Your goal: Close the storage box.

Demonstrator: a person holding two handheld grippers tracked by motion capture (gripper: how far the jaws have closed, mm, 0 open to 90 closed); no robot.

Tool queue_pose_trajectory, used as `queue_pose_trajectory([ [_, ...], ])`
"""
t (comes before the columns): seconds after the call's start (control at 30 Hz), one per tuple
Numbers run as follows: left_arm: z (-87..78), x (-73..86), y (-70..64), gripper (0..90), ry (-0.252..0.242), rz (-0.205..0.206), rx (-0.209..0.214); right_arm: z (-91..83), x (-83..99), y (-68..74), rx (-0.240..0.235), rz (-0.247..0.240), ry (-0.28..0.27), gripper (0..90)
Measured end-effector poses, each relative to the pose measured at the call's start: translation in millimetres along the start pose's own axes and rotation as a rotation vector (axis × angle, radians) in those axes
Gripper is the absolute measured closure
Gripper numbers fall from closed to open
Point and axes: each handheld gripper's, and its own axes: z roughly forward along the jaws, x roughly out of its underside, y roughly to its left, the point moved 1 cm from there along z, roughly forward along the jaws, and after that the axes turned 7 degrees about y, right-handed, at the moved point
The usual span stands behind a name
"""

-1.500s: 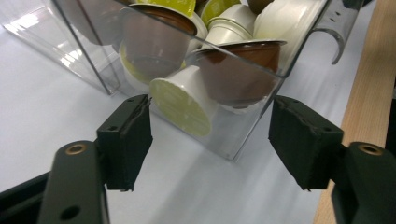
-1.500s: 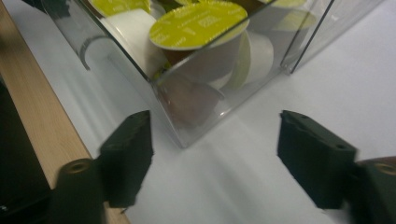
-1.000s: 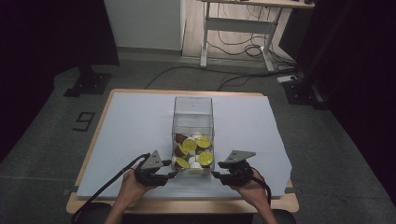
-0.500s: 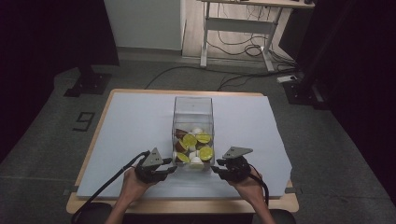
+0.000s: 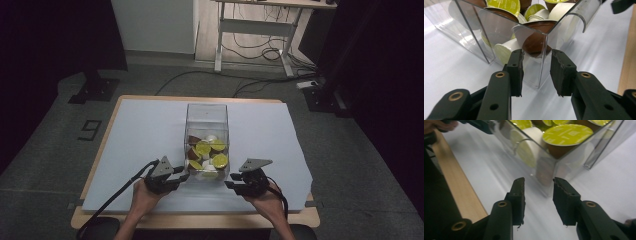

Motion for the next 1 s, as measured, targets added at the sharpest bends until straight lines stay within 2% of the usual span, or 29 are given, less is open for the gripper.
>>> queue_pose_trajectory([
  [0.13, 4.6, 0.1, 1.4, 65.2, -0.004, -0.021, -0.02, 0.3, -3.9, 3.7, -0.01, -0.015, -0.003, 66.8],
  [0.27, 7.4, 1.2, 2.9, 65.1, 0.002, -0.028, -0.013, 4.1, -9.5, 6.1, -0.009, -0.038, -0.005, 70.5],
  [0.4, 10.0, 1.6, 3.9, 64.8, 0.004, -0.04, -0.032, 8.6, -15.8, 6.7, -0.014, -0.049, -0.012, 72.9],
  [0.47, 10.6, 2.1, 4.3, 64.7, 0.005, -0.045, -0.028, 11.1, -19.5, 7.8, -0.02, -0.052, -0.019, 73.8],
  [0.63, 10.7, 2.4, 4.0, 64.7, 0.006, -0.043, -0.031, 18.9, -28.1, 11.8, -0.022, -0.067, -0.022, 78.1],
  [0.73, 11.2, 3.1, 4.0, 64.7, 0.017, -0.034, -0.029, 20.7, -30.1, 13.2, -0.003, -0.074, -0.024, 83.0],
  [0.87, 12.3, 6.2, 2.5, 59.9, 0.061, 0.002, -0.041, 20.6, -31.6, 13.4, 0.008, -0.079, -0.022, 85.0],
  [1.0, 9.3, 8.2, 3.1, 53.9, 0.069, 0.002, -0.032, 22.0, -31.8, 13.3, 0.008, -0.08, -0.015, 85.8],
])
